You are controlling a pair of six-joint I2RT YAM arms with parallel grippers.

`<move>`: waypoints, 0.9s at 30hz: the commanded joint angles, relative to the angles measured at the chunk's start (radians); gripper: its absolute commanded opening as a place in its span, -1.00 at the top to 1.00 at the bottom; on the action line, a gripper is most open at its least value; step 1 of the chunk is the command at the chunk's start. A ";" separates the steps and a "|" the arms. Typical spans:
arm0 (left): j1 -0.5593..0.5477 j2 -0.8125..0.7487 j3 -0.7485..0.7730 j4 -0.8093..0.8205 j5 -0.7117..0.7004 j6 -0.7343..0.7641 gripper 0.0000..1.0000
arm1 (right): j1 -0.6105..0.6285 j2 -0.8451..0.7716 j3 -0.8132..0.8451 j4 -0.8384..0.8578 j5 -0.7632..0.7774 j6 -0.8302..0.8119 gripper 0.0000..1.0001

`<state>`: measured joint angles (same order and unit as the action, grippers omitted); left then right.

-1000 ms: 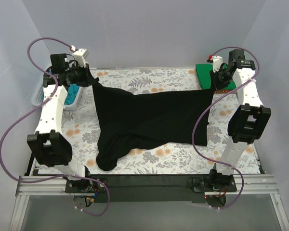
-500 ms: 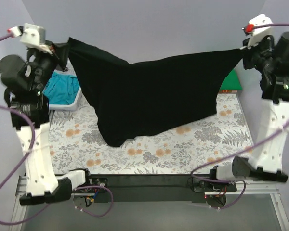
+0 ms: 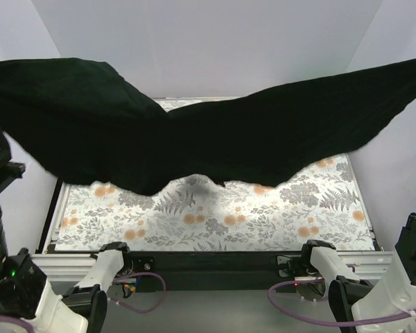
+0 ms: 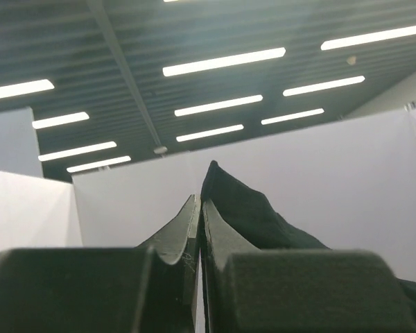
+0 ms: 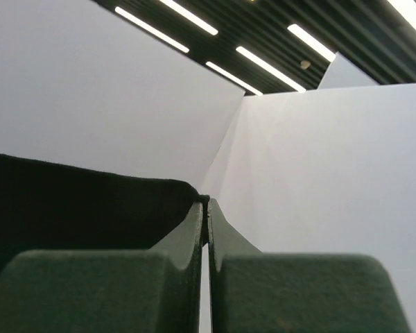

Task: Fold and stack the t-shirts
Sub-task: Flatten the tshirt out

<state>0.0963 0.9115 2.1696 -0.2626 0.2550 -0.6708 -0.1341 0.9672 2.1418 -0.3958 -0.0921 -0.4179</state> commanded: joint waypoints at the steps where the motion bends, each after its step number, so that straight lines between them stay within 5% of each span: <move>1: 0.008 0.088 0.113 -0.039 -0.108 0.040 1.00 | -0.007 0.019 0.036 0.106 0.078 -0.008 0.97; 8: 0.006 0.049 -0.026 -0.062 -0.112 0.082 1.00 | -0.007 0.010 -0.068 0.137 0.005 -0.048 0.97; 19: 0.006 -0.138 -0.743 -0.072 0.036 0.063 1.00 | -0.007 -0.059 -0.694 0.106 -0.300 -0.016 0.97; 27: 0.008 -0.045 -1.157 0.078 0.099 0.039 1.00 | 0.014 0.079 -1.017 0.276 -0.328 -0.030 0.97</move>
<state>0.0963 0.8249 1.0969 -0.2901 0.3355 -0.6266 -0.1310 1.0088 1.1744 -0.2508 -0.4038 -0.4442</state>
